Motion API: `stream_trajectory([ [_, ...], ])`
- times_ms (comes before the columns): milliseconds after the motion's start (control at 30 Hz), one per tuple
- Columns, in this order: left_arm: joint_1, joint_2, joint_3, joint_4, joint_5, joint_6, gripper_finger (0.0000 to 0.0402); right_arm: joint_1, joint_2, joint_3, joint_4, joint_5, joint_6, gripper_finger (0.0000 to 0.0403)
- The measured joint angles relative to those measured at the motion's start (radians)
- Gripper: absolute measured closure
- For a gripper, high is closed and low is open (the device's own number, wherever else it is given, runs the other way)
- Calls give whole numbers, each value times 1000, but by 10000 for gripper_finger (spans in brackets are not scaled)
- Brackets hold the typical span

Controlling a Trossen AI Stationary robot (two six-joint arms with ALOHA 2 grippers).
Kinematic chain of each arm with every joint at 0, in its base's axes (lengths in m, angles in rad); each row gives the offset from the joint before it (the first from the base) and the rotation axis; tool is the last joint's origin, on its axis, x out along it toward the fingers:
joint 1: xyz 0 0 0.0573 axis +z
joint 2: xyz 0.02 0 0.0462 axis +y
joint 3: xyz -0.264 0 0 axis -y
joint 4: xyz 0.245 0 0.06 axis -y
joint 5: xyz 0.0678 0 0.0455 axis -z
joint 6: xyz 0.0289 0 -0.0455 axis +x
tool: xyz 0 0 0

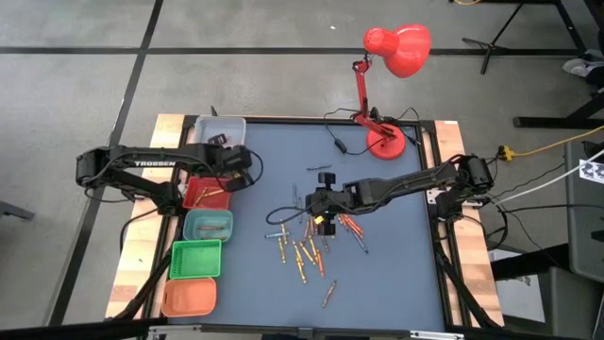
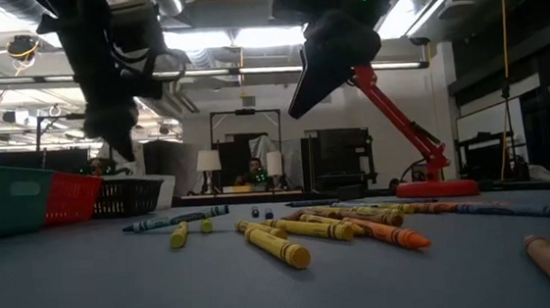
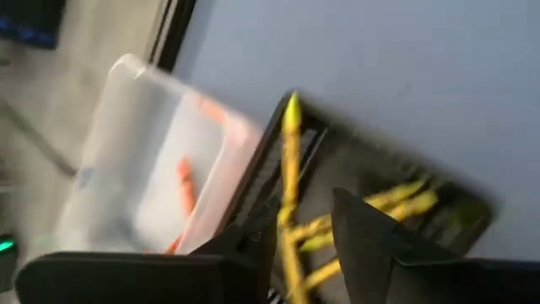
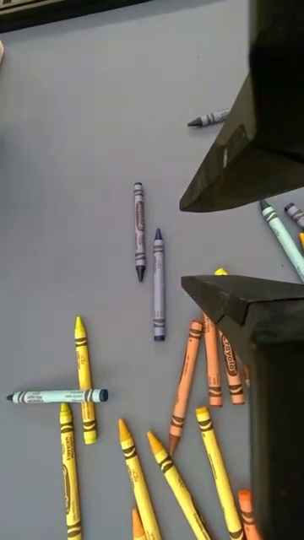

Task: Sort crayons
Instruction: Put the blue crayon into the green bin

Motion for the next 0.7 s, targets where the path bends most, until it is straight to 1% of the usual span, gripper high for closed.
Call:
stream_trajectory([
  [100,0,0,0,88,101,2,307,0,0,0,-1,0,0,274],
  [267,-6,0,0,231,312,2,307,0,0,0,-22,0,0,274],
  [400,-36,0,0,329,435,1,307,0,0,0,-59,0,0,274],
  [533,-97,0,0,382,500,-8,307,0,-1,0,-82,0,9,274],
  [700,-204,0,0,396,506,-57,307,0,-1,0,-81,0,24,274],
])
